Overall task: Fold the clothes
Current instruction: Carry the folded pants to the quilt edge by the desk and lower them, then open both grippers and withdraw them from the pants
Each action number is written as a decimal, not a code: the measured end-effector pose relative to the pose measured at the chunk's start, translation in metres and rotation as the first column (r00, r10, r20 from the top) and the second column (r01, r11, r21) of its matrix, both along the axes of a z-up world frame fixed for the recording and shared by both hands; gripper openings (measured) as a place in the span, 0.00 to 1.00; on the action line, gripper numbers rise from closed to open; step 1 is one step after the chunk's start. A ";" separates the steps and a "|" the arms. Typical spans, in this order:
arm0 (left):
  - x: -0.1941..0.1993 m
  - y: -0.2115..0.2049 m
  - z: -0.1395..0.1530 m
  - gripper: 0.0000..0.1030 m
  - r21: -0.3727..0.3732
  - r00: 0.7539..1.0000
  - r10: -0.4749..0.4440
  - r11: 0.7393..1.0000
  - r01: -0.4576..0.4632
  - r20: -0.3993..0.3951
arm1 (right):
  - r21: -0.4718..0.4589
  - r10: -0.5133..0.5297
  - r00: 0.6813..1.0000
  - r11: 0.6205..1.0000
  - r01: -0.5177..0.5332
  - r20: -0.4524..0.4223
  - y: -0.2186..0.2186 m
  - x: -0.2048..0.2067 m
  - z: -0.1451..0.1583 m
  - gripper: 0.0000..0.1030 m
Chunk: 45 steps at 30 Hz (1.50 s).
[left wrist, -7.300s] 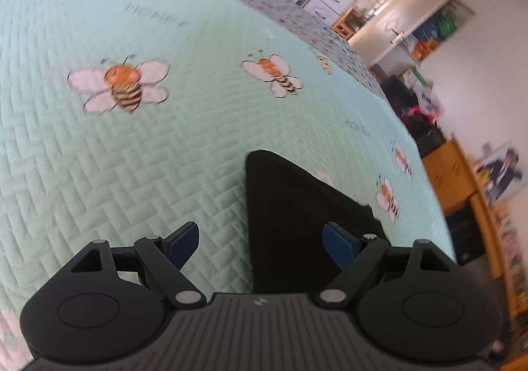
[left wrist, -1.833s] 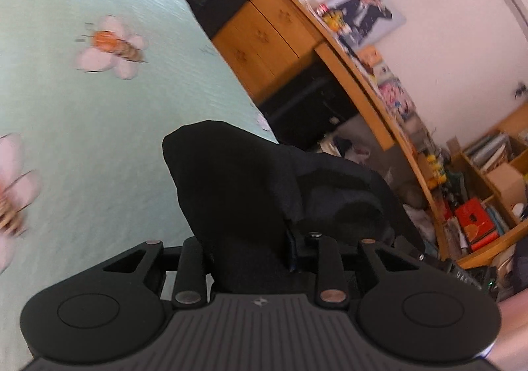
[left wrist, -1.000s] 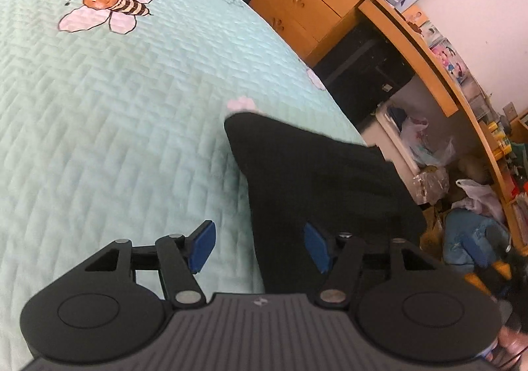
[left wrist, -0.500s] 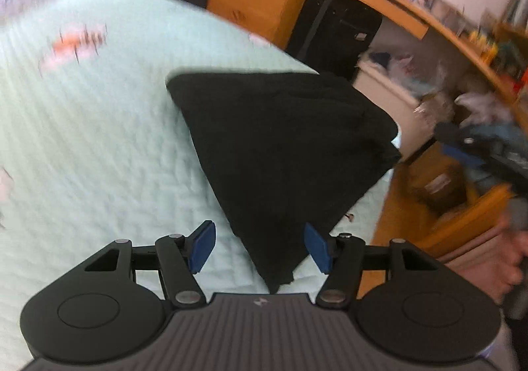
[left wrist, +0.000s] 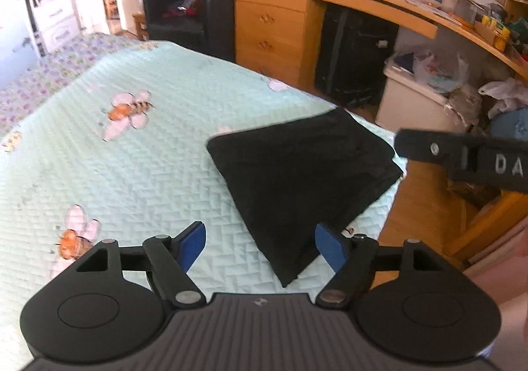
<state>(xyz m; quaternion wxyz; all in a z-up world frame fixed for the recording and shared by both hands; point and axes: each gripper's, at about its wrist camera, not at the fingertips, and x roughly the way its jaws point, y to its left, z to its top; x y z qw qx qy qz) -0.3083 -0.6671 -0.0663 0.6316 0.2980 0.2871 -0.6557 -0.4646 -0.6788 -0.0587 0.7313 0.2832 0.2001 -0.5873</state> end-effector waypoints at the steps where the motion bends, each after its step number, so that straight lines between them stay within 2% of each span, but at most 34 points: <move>1: 0.001 0.000 0.003 0.74 0.001 1.000 0.011 1.000 -0.011 -0.004 | 0.004 0.005 1.000 1.000 -0.005 -0.013 0.003 0.002 0.004 0.84; 9: -0.006 0.004 0.013 0.74 0.003 0.999 0.048 0.999 -0.048 0.002 | 0.008 -0.010 0.998 1.000 0.010 -0.067 0.012 0.002 0.019 0.84; 28: -0.016 0.007 0.008 0.74 -0.017 0.999 0.020 1.000 -0.019 0.025 | 0.018 -0.009 0.999 1.000 0.010 -0.054 0.007 -0.002 0.003 0.84; 35: 0.004 0.024 0.003 0.74 -0.038 0.999 0.041 0.998 -0.042 -0.005 | -0.008 -0.006 0.999 1.000 0.007 0.042 0.024 0.006 -0.007 0.84; 39: 0.022 0.047 0.002 0.74 -0.072 0.997 0.059 0.996 -0.061 -0.042 | -0.086 0.062 0.988 0.995 -0.050 0.142 0.053 0.019 -0.011 0.84; 42: 0.032 0.063 0.002 0.74 -0.089 0.996 0.064 0.994 -0.069 -0.066 | -0.148 0.106 0.979 0.986 -0.080 0.174 0.073 0.034 -0.013 0.84; 45: 0.036 0.069 0.004 0.74 -0.099 0.996 0.058 0.993 -0.064 -0.068 | -0.150 0.111 0.976 0.985 -0.084 0.186 0.077 0.041 -0.012 0.84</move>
